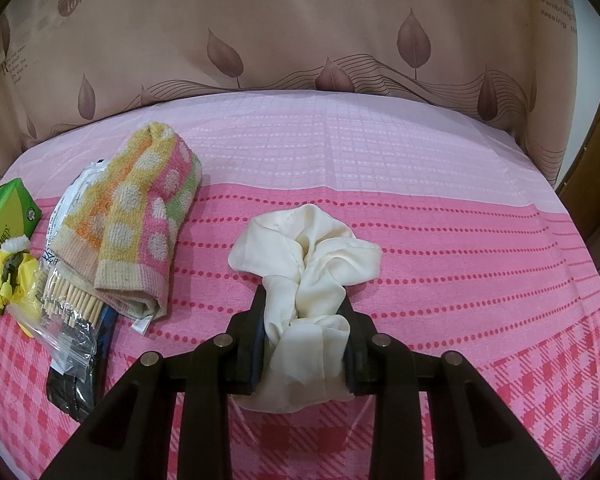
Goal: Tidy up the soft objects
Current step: 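Carry the waffle sock into the gold tin and open the left tool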
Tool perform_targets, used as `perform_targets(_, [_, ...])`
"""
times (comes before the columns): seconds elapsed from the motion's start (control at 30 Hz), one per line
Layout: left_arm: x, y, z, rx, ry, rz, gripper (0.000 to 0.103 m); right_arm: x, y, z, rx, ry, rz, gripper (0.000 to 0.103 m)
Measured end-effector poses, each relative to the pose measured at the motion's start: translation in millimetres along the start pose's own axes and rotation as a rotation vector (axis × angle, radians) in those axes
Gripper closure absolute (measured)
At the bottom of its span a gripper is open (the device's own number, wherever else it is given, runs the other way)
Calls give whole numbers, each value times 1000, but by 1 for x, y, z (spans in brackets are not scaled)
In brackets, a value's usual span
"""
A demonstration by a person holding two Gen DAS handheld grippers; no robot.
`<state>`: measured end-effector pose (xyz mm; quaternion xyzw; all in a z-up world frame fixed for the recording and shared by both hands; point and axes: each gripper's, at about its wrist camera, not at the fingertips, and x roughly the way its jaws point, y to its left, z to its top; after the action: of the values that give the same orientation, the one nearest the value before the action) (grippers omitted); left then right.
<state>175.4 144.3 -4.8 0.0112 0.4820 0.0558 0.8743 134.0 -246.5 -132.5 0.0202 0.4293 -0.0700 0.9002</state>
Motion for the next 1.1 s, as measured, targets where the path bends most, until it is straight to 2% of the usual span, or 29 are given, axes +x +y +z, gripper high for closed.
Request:
perform_targets(0.23, [27,22,8,-23,35,23,75,0,0,0,-1,0,-1,73])
perform_targets(0.47, [54,25,12,3,70,51,75,0,0,0,0,0,0,73])
perform_targets(0.7, [78,32,9,-17,121,66,74,1,1,-1,-1,0,0,73])
perform_targets(0.9, [93,40,6,-38,154,69,71,1,3,-1,-7,1,-3,74])
perform_targets(1.1, [101,36,1,-15,183,83,66,1,3,-1,-11,1,-6,74])
